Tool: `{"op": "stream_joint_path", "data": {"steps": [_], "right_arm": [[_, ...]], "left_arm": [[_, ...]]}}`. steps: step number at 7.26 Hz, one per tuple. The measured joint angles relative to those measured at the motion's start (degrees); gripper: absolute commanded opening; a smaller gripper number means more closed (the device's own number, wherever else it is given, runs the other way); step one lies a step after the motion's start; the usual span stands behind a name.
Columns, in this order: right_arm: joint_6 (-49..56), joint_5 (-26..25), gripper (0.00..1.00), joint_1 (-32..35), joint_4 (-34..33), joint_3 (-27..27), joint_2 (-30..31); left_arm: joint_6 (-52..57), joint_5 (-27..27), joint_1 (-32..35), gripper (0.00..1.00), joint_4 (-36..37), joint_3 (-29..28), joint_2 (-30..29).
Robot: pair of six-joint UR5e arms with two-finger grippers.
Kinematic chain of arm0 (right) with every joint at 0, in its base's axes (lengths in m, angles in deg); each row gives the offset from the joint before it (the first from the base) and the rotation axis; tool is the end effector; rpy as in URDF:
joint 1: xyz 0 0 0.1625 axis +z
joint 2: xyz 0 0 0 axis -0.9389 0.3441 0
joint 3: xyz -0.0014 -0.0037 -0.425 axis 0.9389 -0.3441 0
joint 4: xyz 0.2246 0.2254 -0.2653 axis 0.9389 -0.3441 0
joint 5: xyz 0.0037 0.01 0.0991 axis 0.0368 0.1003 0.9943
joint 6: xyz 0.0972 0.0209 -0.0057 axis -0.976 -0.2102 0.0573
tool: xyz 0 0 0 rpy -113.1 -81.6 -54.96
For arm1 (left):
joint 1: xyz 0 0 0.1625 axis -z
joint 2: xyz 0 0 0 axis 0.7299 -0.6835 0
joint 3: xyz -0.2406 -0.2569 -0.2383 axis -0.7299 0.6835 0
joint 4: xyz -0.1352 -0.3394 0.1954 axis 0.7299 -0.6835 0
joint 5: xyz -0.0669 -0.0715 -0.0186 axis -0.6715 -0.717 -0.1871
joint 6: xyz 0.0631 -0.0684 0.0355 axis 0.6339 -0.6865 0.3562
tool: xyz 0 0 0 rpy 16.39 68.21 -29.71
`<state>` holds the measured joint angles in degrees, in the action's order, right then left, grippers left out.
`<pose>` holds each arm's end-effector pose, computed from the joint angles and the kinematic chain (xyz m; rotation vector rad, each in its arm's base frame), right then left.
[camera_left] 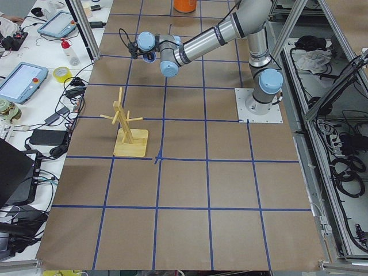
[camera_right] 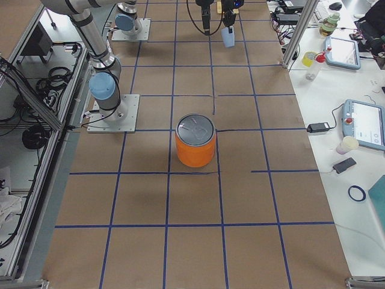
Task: Flip cup
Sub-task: 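Swing the cup upright with the left gripper toward the wooden stand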
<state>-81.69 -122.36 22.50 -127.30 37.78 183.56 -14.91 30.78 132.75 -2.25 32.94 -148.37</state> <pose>0.1528 -0.4662 0.5610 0.0606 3.1199 -0.2511 -0.1495 -0.6315 0.2814 0.4642 -2.4252 0.0370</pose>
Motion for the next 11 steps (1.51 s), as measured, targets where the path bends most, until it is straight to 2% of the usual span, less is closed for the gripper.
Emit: {"op": "stream_joint_path", "data": {"steps": [3, 5, 6, 8, 11], "right_arm": [[0.01, 0.01, 1.00, 0.00, 0.00, 0.03, -0.03], [-0.01, 0.01, 1.00, -0.01, 0.00, 0.09, -0.02], [-0.03, 0.01, 1.00, -0.03, 0.00, 0.10, -0.03], [-0.05, 0.01, 1.00, -0.02, 0.00, 0.11, -0.05], [-0.05, 0.01, 1.00, 0.00, 0.02, 0.12, -0.03]], "left_arm": [[13.32, 22.58, 0.54, 0.00, -6.69, -1.60, 2.08], [25.74, 31.85, -0.28, 0.00, -15.23, -7.75, 1.80], [30.87, 34.17, -1.46, 0.00, -18.10, -10.54, 1.01], [39.21, 35.98, -4.49, 0.00, -19.34, -12.73, -1.75], [40.51, 37.16, -5.49, 0.00, -16.02, -13.05, -5.46]]}}
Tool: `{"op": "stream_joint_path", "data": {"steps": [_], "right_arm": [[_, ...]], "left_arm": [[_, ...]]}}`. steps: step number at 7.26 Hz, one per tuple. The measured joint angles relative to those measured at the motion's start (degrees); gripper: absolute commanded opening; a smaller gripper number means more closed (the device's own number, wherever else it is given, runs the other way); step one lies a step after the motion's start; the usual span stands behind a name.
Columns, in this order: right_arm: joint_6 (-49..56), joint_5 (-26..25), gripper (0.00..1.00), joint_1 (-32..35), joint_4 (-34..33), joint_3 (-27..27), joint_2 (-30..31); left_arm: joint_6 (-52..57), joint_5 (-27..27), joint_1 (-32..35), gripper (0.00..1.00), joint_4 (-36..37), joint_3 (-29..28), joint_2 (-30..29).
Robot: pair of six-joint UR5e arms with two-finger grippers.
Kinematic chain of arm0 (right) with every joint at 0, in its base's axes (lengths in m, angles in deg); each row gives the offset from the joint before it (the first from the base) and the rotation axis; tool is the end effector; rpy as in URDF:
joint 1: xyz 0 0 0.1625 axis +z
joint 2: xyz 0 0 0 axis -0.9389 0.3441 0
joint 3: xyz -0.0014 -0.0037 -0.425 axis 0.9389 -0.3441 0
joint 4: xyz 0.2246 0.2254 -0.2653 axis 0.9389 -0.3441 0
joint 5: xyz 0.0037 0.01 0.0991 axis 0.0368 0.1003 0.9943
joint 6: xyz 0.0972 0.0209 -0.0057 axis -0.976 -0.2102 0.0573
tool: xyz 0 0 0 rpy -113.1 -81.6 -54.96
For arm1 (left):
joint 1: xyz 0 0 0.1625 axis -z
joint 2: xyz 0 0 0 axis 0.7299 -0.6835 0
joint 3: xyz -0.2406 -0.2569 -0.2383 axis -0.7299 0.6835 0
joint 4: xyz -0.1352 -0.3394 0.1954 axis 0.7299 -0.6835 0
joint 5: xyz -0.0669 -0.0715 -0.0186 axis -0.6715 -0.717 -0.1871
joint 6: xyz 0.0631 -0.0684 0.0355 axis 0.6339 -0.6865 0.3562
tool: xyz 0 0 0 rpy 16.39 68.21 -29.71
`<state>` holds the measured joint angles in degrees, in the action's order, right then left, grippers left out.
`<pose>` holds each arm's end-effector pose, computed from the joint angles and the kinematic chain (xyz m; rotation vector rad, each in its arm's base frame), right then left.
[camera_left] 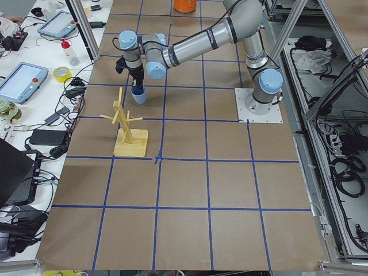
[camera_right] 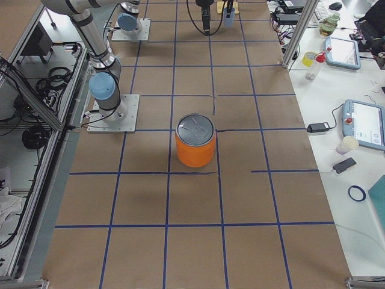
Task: Flip cup
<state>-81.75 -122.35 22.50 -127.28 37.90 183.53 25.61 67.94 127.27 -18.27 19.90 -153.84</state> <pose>0.1529 -0.4663 0.5597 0.0622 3.1202 -0.2464 -0.0213 -0.6809 0.2727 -0.2958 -3.1083 -0.0266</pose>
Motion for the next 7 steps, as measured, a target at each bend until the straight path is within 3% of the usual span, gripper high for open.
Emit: {"op": "stream_joint_path", "data": {"steps": [7], "right_arm": [[0.00, 0.00, 1.00, 0.00, 0.07, 0.06, 0.07]], "left_arm": [[-6.70, 0.63, 2.28, 0.00, 1.62, 0.06, -1.73]]}}
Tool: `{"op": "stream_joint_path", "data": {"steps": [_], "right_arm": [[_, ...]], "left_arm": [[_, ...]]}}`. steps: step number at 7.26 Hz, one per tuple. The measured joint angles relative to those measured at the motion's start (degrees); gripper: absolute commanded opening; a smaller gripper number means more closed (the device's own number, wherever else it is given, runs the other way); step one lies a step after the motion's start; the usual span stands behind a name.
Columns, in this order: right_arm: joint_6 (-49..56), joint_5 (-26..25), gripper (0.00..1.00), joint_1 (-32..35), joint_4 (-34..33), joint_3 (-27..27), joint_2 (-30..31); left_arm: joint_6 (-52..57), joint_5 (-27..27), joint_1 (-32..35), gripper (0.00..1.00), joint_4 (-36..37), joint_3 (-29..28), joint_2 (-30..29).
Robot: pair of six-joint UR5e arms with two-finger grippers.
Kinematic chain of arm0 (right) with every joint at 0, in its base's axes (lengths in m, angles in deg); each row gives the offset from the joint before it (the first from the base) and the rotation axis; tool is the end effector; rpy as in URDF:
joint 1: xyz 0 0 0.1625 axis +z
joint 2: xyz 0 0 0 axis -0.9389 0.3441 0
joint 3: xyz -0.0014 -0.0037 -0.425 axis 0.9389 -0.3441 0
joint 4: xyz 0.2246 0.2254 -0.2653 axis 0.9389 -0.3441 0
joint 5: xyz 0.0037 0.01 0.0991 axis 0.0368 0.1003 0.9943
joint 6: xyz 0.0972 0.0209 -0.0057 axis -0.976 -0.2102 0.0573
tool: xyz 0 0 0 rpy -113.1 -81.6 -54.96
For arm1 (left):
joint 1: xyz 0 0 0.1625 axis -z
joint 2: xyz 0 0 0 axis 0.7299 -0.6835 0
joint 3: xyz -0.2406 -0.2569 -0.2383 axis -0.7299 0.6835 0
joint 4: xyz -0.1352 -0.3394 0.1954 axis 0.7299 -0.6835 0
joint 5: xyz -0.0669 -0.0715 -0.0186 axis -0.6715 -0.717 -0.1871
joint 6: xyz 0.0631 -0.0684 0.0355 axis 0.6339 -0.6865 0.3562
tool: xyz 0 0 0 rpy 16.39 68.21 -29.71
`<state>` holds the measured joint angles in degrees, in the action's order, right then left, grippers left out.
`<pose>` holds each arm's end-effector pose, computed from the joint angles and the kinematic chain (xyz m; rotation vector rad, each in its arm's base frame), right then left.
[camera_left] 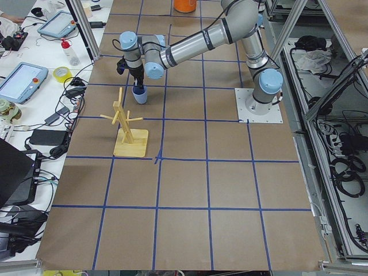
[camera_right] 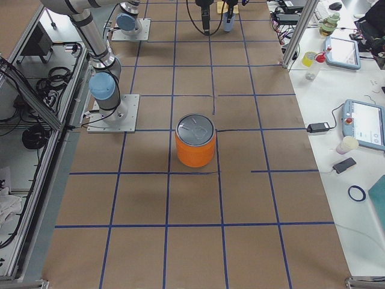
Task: Flip cup
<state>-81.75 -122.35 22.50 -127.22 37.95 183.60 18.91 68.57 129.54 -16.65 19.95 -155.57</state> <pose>0.1528 -0.4657 0.5597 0.0622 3.1203 -0.2454 -0.0464 -0.6851 0.2548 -0.1763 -3.1290 -0.0364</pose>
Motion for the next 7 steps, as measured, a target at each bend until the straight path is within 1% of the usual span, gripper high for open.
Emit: {"op": "stream_joint_path", "data": {"steps": [1, 2, 3, 4, 5, 7], "right_arm": [[0.00, 0.00, 1.00, 0.00, 0.00, 0.01, 0.00], [0.00, -0.02, 1.00, 0.00, 0.00, 0.03, 0.00], [0.02, -0.05, 1.00, -0.01, 0.00, 0.03, 0.00], [0.05, -0.06, 1.00, -0.04, -0.02, 0.03, 0.00], [0.08, -0.04, 1.00, -0.06, -0.04, 0.03, 0.00], [0.09, -0.02, 1.00, -0.03, -0.01, 0.03, 0.00]], "left_arm": [[-0.39, 0.11, 0.08, 0.08, 0.93, 0.07, -0.37], [-0.65, 0.09, 0.13, 0.65, 1.48, 0.27, -0.56], [-0.86, -0.05, 0.17, 0.82, 1.71, 0.46, -0.57], [-1.06, -0.20, 0.20, 0.85, 1.79, 0.60, -0.39], [-1.32, -0.27, 0.21, 0.85, 1.80, 0.61, 0.18], [-1.63, -0.10, 0.36, 0.88, 1.03, 0.35, 1.81]]}}
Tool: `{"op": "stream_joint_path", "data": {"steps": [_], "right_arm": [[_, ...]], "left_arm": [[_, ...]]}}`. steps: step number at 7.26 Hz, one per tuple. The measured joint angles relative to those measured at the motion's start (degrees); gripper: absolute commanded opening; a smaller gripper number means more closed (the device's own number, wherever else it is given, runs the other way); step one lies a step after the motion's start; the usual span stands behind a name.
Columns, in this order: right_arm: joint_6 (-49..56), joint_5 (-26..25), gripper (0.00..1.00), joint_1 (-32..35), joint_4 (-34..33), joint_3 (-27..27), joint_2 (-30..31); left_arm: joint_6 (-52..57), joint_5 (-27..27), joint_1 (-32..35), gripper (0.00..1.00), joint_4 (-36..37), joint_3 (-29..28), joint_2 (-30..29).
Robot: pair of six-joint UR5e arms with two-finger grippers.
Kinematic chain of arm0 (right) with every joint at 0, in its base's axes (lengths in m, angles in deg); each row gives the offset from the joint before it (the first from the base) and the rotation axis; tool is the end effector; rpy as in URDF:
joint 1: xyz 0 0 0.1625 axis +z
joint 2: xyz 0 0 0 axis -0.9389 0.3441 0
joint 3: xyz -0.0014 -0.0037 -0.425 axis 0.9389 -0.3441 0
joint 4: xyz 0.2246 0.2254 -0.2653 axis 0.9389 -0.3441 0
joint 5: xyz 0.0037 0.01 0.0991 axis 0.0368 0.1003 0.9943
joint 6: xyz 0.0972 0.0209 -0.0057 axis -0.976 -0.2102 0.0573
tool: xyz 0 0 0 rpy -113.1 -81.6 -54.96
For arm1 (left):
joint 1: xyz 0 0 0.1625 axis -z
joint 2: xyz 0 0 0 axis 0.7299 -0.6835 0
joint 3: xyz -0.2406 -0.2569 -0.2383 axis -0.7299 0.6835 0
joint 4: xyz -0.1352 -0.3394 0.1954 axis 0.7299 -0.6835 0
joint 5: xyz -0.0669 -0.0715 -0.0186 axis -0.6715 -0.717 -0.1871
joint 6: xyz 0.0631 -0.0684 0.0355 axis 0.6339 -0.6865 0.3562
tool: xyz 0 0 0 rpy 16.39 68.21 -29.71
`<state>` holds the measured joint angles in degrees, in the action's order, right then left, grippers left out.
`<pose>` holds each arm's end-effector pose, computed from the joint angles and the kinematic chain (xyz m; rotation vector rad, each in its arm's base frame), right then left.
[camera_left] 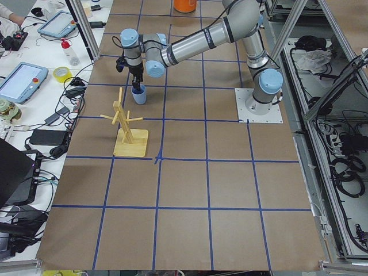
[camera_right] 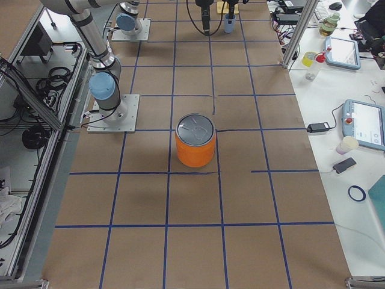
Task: Flip cup
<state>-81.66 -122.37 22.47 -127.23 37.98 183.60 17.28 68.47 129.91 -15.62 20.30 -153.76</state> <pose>0.1525 -0.4658 0.5594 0.0606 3.1209 -0.2449 -0.0514 -0.6818 0.2750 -0.1423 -3.1367 0.0310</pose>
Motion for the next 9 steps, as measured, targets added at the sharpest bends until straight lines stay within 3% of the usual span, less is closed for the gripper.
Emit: {"op": "stream_joint_path", "data": {"steps": [3, 7, 9], "right_arm": [[0.00, 0.01, 1.00, 0.02, -0.01, 0.00, 0.07], [0.00, -0.06, 1.00, 0.03, 0.01, 0.00, 0.17], [0.05, -0.06, 1.00, 0.03, 0.01, 0.00, 0.16]], "left_arm": [[-3.26, 0.36, 1.35, 0.92, -8.63, -1.44, 6.81], [-10.02, 0.79, 6.21, 0.89, -24.51, -4.88, 21.10], [-10.19, 2.01, 6.41, 0.90, -26.40, -2.31, 26.28]]}}
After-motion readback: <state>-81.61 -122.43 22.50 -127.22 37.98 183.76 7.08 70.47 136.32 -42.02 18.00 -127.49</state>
